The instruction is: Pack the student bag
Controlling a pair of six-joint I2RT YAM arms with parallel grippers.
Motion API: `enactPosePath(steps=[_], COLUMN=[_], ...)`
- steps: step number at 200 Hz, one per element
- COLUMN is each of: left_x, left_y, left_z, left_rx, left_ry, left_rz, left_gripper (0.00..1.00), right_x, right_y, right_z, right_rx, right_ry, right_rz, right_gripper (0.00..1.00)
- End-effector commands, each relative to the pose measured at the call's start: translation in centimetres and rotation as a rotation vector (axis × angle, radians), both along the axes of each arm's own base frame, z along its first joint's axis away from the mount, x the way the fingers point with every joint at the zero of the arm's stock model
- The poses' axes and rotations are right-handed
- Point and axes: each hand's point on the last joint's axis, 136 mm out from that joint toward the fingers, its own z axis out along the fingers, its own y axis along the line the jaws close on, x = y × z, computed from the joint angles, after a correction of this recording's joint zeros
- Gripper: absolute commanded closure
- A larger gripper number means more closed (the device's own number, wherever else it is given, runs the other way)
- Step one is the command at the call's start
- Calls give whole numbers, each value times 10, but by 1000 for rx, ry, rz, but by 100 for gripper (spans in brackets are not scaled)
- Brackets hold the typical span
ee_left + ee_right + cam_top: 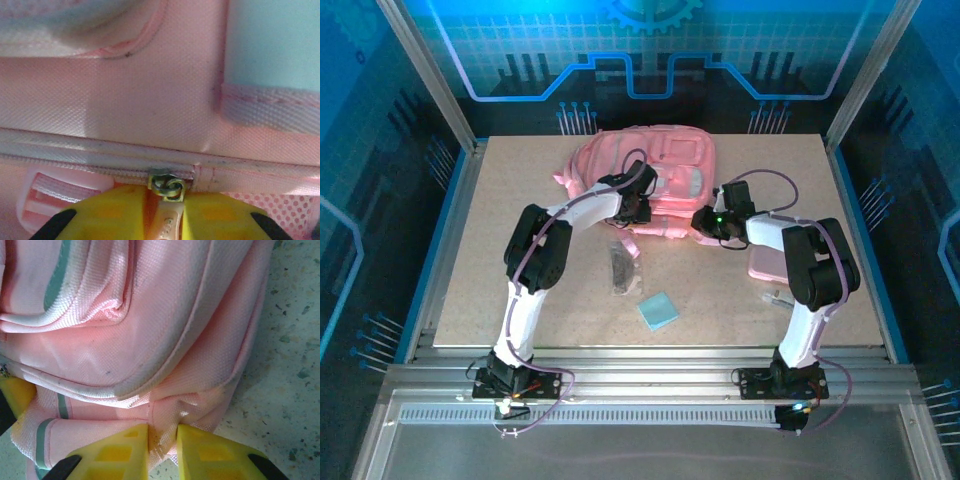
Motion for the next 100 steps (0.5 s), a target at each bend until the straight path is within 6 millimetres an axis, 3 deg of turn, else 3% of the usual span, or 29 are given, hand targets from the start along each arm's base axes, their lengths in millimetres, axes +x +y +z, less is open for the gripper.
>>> enactPosePath(steps=[1,7,54,72,82,100], left_x=[-2,-1,-2,-2,-3,-4], left_y=[18,17,19,30,38,57], left_z=[-15,-12,17,26,27,27], left_rx=[23,19,7,8,17,43], left_ry=[46,43,5,7,17,47], left_rz=[19,13,-38,-46,-51,-48], left_gripper=[96,100,100,100,100,100], right_x=[-7,-7,-4,-1,3,8], right_y=[-2,-2,-25,-36,-42,-51], right_z=[0,0,-7,-6,-5,-5], right_rx=[-52,-54,-105,-120,-129,-132], right_ry=[28,28,60,59,54,58], right_rz=[8,8,-83,-124,-140,-156], right_gripper=[80,81,85,91,100,100])
